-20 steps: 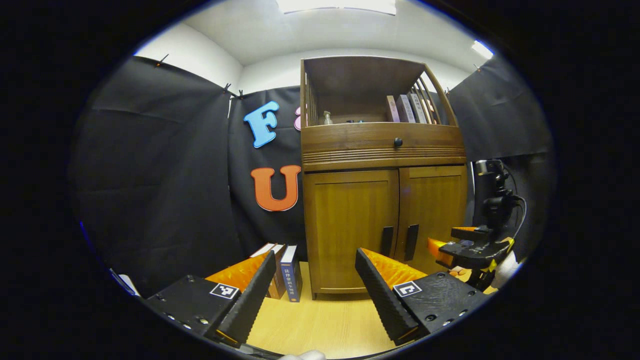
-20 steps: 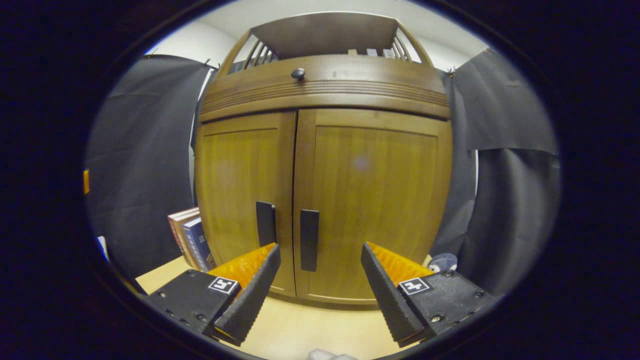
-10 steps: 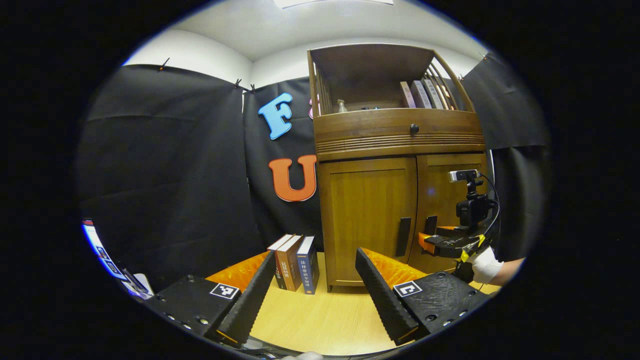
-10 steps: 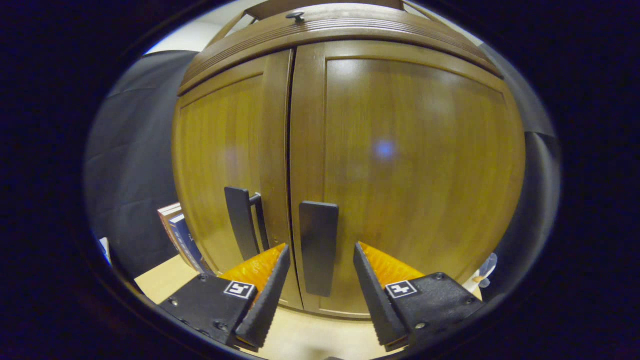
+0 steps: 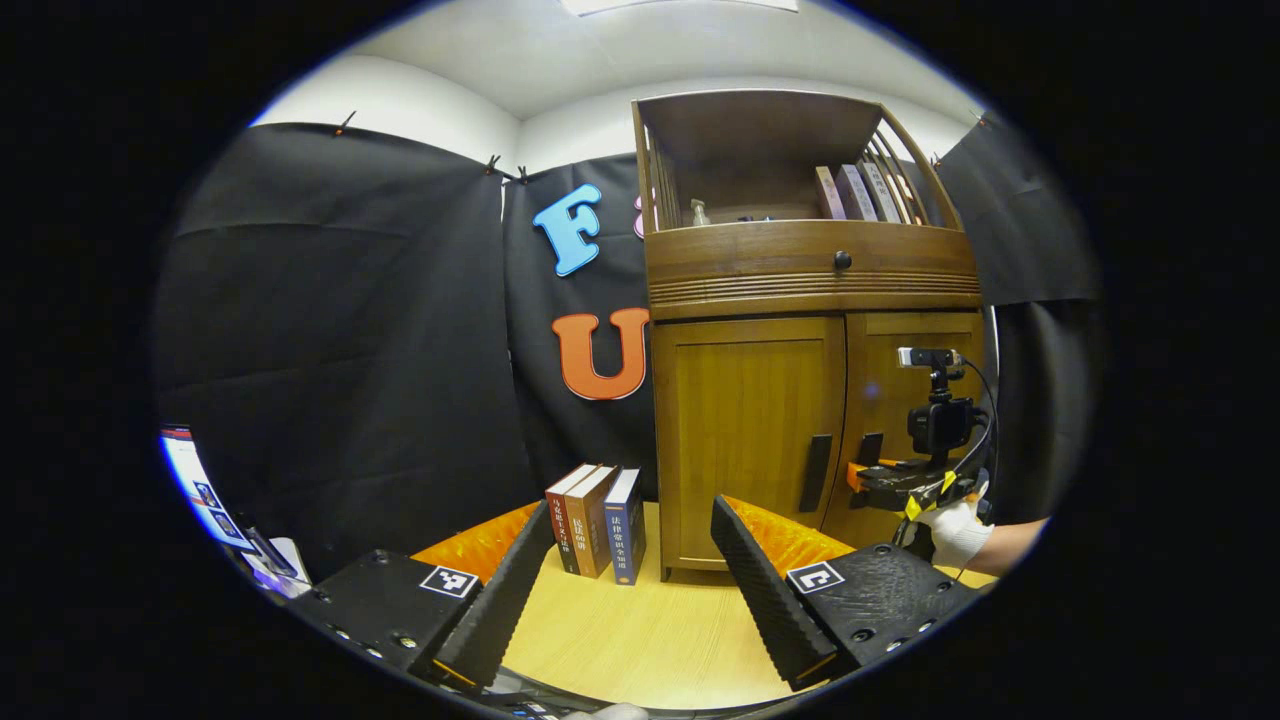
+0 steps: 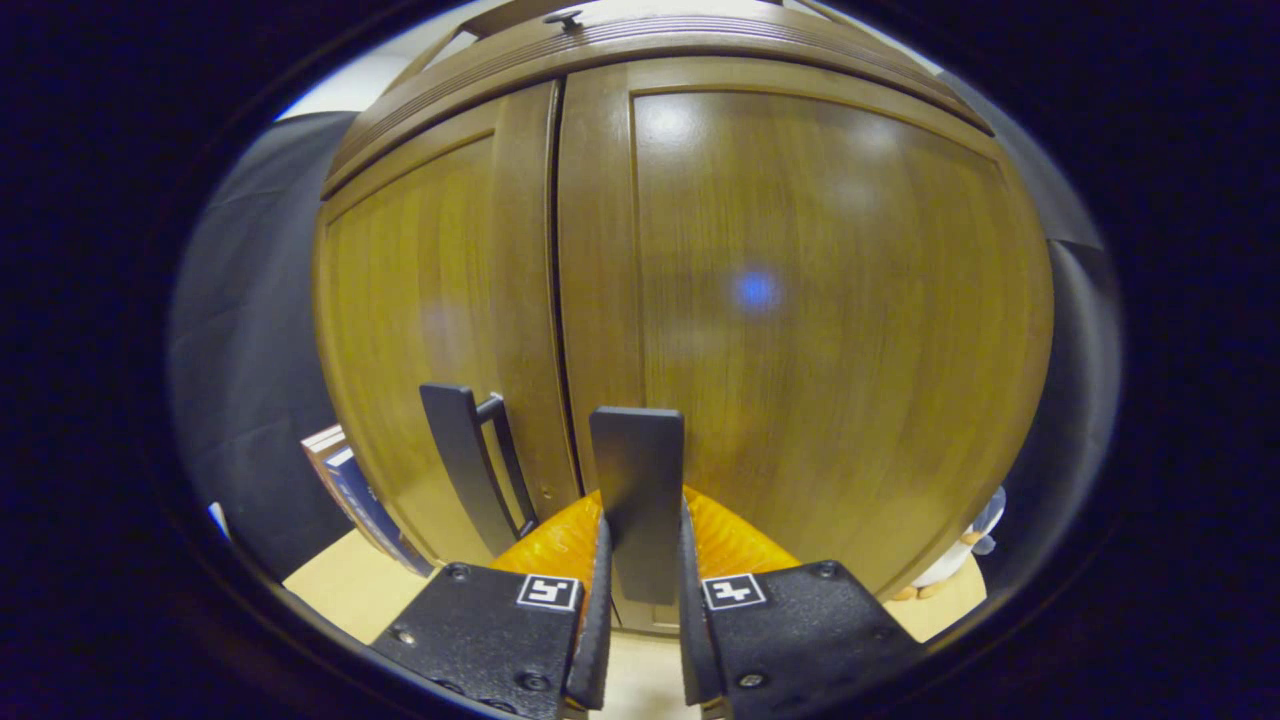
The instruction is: Open the right door of the double-door shoe cabinet with the right hand, and open the left door with the left hand.
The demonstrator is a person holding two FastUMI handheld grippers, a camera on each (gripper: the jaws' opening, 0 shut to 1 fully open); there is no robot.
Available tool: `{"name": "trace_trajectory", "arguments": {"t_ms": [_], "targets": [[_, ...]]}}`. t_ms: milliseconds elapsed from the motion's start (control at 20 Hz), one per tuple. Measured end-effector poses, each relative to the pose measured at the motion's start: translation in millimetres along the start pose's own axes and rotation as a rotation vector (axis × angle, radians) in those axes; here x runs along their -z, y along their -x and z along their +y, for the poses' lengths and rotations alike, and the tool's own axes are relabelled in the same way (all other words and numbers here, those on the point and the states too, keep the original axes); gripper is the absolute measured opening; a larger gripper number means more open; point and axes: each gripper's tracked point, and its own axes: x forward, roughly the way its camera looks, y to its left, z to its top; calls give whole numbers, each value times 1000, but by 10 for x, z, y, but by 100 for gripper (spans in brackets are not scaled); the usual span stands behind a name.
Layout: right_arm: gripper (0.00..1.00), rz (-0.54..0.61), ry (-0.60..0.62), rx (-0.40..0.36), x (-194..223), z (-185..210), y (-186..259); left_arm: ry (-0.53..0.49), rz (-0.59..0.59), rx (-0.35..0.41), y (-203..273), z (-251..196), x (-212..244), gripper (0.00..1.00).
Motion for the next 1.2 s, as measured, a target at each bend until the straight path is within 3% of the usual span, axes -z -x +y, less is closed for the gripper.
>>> {"name": "trace_trajectory", "arguments": {"t_ms": [400, 850, 1200], "targets": [[26, 28, 46, -60, 127, 11, 437, 8, -32, 94, 38, -61, 40, 96], [26, 20, 66, 8, 342, -192, 1251, 3, -52, 247, 227, -228, 60, 96], [26, 26, -2, 96, 474, -509, 1816, -4, -39, 342, 443, -276, 148, 96]]}}
